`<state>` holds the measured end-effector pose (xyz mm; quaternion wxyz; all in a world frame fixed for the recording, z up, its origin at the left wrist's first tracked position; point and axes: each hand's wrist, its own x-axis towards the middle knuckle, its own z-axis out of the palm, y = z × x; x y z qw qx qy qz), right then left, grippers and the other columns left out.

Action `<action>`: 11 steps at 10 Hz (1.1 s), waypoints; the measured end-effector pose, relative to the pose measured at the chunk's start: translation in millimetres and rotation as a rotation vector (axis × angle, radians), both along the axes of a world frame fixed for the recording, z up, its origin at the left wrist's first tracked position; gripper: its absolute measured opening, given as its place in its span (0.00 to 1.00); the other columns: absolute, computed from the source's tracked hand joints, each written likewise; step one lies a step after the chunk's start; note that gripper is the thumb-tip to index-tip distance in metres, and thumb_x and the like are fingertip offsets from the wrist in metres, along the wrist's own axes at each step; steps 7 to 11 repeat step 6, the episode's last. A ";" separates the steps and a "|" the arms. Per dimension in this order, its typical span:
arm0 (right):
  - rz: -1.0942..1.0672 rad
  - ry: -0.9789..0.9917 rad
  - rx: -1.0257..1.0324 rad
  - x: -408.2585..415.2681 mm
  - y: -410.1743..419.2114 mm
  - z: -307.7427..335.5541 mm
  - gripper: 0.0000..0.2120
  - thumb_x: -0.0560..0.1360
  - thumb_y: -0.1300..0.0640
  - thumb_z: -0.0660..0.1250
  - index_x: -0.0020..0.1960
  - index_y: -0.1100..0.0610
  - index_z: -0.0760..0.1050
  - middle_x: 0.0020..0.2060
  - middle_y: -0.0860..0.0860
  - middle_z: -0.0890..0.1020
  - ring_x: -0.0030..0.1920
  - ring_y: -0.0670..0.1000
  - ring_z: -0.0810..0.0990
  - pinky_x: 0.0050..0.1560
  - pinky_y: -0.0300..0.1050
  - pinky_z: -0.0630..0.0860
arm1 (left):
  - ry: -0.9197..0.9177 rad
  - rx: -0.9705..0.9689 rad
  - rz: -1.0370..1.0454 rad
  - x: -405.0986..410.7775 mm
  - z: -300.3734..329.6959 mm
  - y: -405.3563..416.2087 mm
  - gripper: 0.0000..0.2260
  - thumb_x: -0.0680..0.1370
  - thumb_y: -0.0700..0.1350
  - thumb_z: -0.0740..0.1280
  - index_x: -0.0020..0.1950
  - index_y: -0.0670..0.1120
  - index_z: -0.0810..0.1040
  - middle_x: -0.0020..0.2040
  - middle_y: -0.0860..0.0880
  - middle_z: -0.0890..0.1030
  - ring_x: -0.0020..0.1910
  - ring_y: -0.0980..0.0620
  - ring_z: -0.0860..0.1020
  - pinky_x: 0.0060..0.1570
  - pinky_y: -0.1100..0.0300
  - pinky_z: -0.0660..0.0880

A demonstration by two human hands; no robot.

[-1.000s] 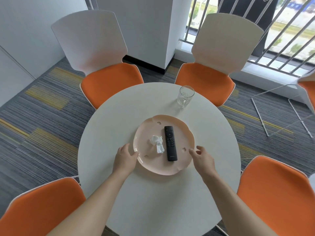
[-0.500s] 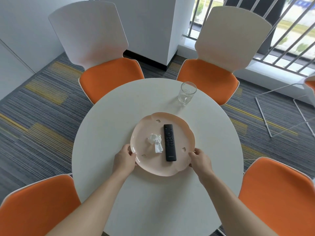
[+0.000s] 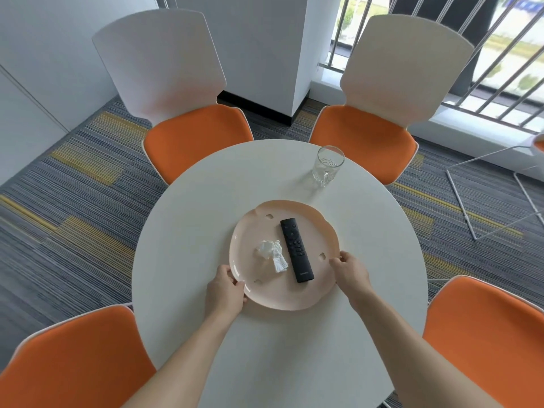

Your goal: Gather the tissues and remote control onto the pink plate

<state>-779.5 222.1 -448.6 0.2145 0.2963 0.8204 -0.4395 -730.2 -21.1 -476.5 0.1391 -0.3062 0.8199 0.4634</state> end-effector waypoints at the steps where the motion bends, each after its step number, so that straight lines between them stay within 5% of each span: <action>1: -0.005 -0.003 0.031 -6.9 1.4 -0.4 0.09 0.75 0.56 0.58 0.45 0.61 0.74 0.38 0.55 0.75 0.36 0.54 0.71 0.32 0.45 0.64 | -0.011 0.009 0.012 3.4 -2.2 5.6 0.10 0.74 0.37 0.66 0.43 0.52 0.69 0.37 0.53 0.79 0.22 0.59 0.80 0.19 0.73 0.66; 2: -0.015 0.001 0.048 -10.4 2.2 -0.4 0.09 0.74 0.57 0.57 0.43 0.61 0.72 0.37 0.55 0.74 0.35 0.54 0.70 0.31 0.45 0.63 | -0.026 0.009 0.023 4.7 -4.0 9.6 0.10 0.75 0.37 0.65 0.44 0.51 0.69 0.38 0.51 0.80 0.22 0.58 0.80 0.22 0.69 0.69; 4: -0.032 -0.016 0.026 -9.1 4.8 -2.6 0.10 0.75 0.55 0.58 0.50 0.57 0.75 0.45 0.55 0.78 0.42 0.55 0.74 0.39 0.45 0.66 | -0.088 -0.046 -0.037 3.9 -2.6 8.1 0.10 0.74 0.43 0.67 0.54 0.46 0.72 0.46 0.45 0.82 0.45 0.42 0.81 0.46 0.51 0.78; 5: -0.061 0.033 0.017 -5.6 10.8 -2.4 0.24 0.77 0.52 0.59 0.73 0.55 0.66 0.67 0.53 0.75 0.64 0.57 0.74 0.53 0.45 0.68 | -0.121 -0.086 -0.057 3.9 6.0 6.5 0.17 0.75 0.49 0.66 0.61 0.44 0.70 0.51 0.45 0.82 0.51 0.42 0.79 0.47 0.54 0.74; 11: -0.148 0.147 -0.079 -2.1 16.2 12.5 0.24 0.76 0.50 0.62 0.72 0.53 0.68 0.67 0.52 0.75 0.63 0.55 0.74 0.57 0.47 0.70 | -0.126 -0.127 -0.034 3.1 22.6 4.5 0.21 0.75 0.52 0.64 0.65 0.44 0.68 0.54 0.45 0.81 0.54 0.42 0.77 0.47 0.55 0.71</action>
